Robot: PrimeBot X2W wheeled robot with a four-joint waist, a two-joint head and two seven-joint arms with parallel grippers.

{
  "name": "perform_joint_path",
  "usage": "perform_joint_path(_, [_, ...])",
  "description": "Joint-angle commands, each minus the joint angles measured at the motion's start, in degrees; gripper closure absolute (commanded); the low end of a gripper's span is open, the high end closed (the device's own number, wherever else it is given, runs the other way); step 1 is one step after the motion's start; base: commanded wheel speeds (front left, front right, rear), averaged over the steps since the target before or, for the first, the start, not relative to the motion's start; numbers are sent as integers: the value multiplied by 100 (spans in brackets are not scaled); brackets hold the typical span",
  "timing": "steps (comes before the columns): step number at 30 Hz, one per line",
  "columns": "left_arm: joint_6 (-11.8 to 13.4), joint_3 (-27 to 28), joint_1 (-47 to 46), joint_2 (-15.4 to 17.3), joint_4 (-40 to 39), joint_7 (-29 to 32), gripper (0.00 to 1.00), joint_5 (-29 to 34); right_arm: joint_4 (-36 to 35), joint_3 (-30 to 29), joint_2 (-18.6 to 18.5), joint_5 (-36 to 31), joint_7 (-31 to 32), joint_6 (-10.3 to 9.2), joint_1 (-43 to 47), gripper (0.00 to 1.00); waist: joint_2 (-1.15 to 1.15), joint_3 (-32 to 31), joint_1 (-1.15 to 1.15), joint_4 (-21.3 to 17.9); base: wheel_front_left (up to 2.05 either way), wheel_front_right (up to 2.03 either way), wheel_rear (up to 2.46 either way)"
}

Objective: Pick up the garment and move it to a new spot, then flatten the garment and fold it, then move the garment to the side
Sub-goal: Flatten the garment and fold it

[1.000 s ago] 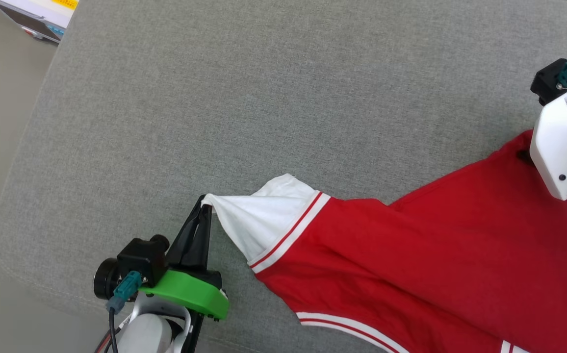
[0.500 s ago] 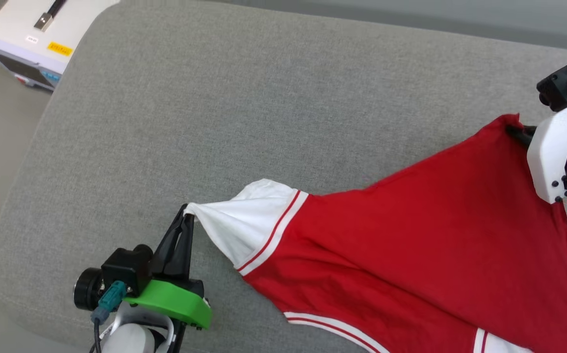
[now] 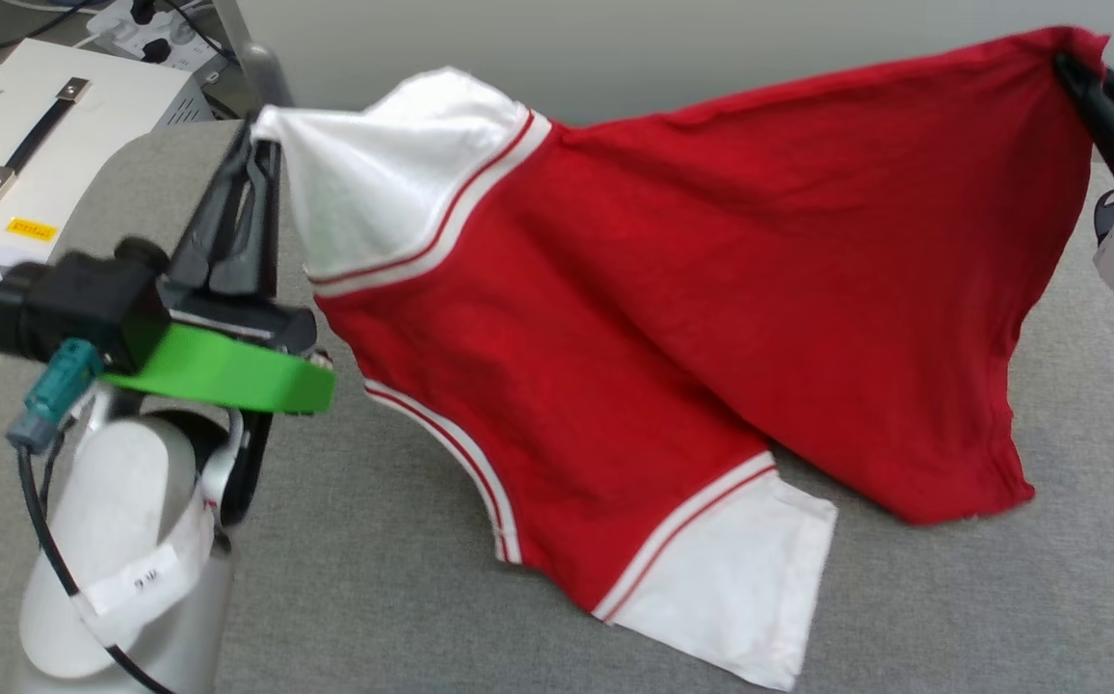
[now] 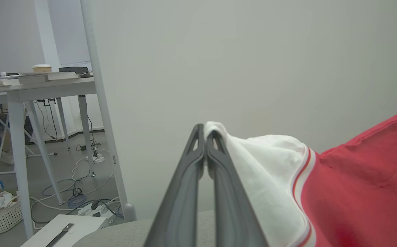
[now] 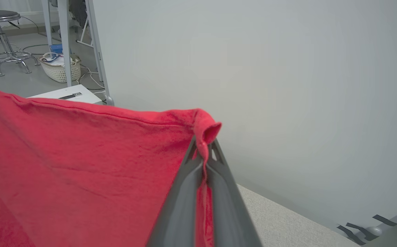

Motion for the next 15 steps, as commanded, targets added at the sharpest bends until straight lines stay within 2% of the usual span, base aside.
perform_joint_path(1, [-54,23,-341,66,-77,78,100,-45,-110,-209,100,-100,-32,-3,66,100,0,-56,0,-133,0,0,0])
perform_joint_path(8, [-152,-144,-1646,277,-44,365,100,-64,-657,-974,427,-495,240,-3,-116,100,0,243,0,-243,0,0,0])
perform_joint_path(15, [-209,-336,-3174,382,356,486,100,-130,-989,-1470,647,-848,601,-3,-922,100,0,1084,0,-290,0,0,0])
